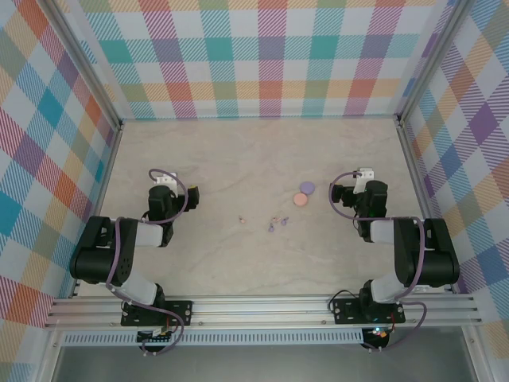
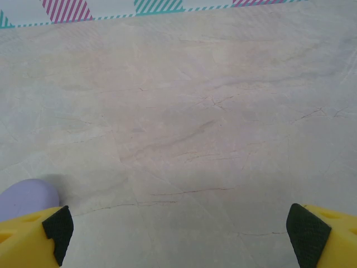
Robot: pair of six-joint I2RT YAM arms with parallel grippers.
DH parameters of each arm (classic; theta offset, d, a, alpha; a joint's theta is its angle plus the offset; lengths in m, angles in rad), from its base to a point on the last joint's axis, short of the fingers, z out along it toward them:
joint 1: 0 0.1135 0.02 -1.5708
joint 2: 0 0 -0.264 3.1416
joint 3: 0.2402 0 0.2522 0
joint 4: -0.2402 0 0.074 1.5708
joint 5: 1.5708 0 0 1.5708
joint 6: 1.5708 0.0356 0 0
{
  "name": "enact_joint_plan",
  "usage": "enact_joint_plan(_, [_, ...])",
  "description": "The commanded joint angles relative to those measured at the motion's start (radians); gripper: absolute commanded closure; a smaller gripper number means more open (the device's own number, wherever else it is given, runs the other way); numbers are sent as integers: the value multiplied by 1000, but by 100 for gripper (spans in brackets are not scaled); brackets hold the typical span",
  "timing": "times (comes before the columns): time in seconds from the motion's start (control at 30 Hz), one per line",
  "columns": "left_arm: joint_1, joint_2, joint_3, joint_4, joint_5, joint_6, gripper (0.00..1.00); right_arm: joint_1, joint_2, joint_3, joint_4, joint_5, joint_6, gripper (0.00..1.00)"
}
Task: Insert the wireless bluetooth earbuds into the charging case
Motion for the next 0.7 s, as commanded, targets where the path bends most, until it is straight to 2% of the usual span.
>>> enact_joint_plan(0.0, [14, 6, 19, -5, -7, -8, 0, 6, 7, 20, 12, -17, -11, 0])
enact_joint_plan(0.57, [14, 2, 16, -2, -3, -6, 0, 6, 2, 15, 20, -16, -11, 0])
enact_joint_plan(0.67, [14, -52, 29, -71, 12, -1, 0, 6, -59, 30, -62, 21, 5, 0])
